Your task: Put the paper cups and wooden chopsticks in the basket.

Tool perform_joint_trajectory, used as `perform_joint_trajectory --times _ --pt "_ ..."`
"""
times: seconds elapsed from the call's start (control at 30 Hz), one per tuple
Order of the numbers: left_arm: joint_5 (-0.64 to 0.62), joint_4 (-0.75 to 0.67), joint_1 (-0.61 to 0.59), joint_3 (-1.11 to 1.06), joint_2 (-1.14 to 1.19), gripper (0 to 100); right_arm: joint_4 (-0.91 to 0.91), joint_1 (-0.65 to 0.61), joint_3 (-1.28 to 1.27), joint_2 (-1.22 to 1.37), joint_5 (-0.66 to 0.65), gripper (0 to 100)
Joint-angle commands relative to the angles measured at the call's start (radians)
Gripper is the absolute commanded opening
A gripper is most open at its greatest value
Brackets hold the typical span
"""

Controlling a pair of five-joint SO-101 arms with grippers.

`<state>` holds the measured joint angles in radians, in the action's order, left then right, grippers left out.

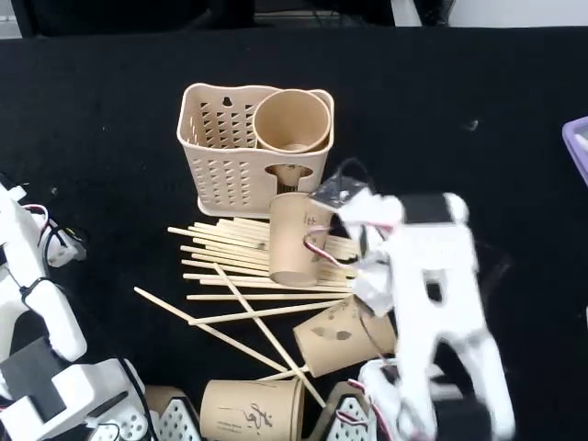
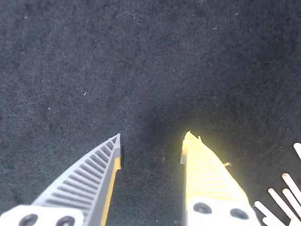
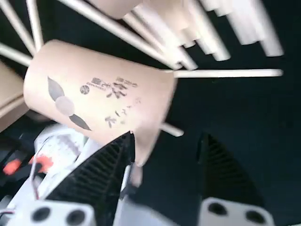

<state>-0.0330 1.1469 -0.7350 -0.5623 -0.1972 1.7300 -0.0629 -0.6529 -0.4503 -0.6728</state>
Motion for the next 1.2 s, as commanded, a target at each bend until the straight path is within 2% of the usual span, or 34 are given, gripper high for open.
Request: perform_joint_trajectory --times 0.0,0.13,0.3,0.47,0.7,0.97,1.17 --pt "-0.002 -0.009 0.008 0.008 -0.029 21 0.034 -0.041 0.048 0.107 -0.054 22.5" --pt "-0.002 -0.009 0.008 0.008 -0.029 21 0.034 -0.037 0.053 0.194 -0.132 17.0" --pt "-0.002 -0.009 0.008 0.010 -0.029 21 0.034 0.002 0.062 0.183 -0.172 0.5" --pt "-0.003 -0.035 0.008 0.005 -0.029 21 0.037 0.107 0.097 0.090 -0.173 1.1" --pt "-0.003 -0.035 0.008 0.005 -0.029 21 0.037 0.192 0.122 -0.113 -0.255 1.1" --pt "-0.003 -0.035 0.008 0.005 -0.029 21 0.034 0.298 0.302 -0.302 -0.273 1.1" --pt "-0.003 -0.034 0.007 0.005 -0.029 21 -0.118 0.387 0.384 -0.332 -0.273 1.1"
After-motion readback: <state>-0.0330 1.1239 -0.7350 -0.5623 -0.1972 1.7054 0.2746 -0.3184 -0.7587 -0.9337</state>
